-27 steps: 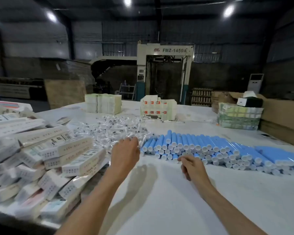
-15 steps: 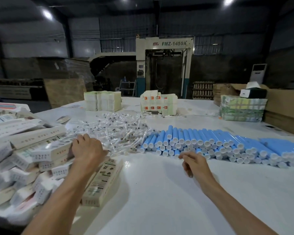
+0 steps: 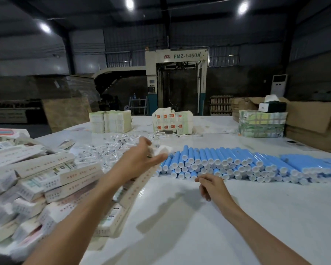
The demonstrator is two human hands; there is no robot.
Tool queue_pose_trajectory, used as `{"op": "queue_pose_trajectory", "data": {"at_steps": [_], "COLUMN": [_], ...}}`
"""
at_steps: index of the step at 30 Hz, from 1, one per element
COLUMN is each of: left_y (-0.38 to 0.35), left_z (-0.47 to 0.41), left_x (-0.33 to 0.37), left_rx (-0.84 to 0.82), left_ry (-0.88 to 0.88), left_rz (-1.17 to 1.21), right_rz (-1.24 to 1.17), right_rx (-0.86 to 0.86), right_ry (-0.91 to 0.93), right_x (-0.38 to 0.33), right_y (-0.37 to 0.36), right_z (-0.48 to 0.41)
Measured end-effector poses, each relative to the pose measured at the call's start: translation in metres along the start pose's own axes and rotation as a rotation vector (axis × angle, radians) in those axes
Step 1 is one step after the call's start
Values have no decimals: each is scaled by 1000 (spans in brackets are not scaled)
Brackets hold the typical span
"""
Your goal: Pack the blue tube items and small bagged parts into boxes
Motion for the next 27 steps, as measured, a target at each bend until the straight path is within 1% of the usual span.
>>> {"op": "queue_pose_trajectory", "data": {"at_steps": [3, 5, 6, 8, 10, 11, 12, 13, 14, 16, 21, 23, 27], "left_y": [-32, -56, -68, -91, -118, -128, -135, -139, -142, -143, -129, -127, -126], "left_z": [-14, -19, -23, -28, -31, -31, -29, -27, -25, -22, -29, -29, -28], "left_x": [21, 20, 16, 3, -11, -19, -28, -39, -49, -65, -77, -80, -85], "left_rx": [10, 39, 40, -12, -120, -135, -108, -58, -13, 35, 64, 89, 152], "left_ry": [-57, -25, 25, 178, 358, 441, 507, 552, 582, 597, 531, 512, 479], "left_rz": [160, 242, 312, 544, 876, 1066, 1237, 1345, 1386, 1396, 1454, 1469, 1444], "right_rz": [22, 22, 16, 4, 5, 10, 16, 27, 51, 154, 526, 714, 1115], "right_rx": [17, 26, 25, 11, 6, 7, 10, 12, 18, 61, 274, 279, 197], "right_ry": [-12, -21, -20, -12, -7, -9, -11, -9, -4, 26, 185, 210, 259], "right_x": [0, 0, 0, -1, -1, -1, -1, -2, -3, -10, -66, -86, -102], "right_y": [3, 4, 4, 2, 3, 4, 4, 3, 3, 4, 22, 19, -11], "right_z": [0, -1, -1, 0, 1, 2, 2, 3, 5, 7, -17, -41, -91]}}
Point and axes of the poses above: each hand's wrist, its own z-axis away from the middle knuckle, its own y-axis out of the back of the hand, x = y × z, the point moved 9 cm from there along -z, towards the middle knuckle, and after that the axes turned 11 degrees about z, right-handed, at the moved point
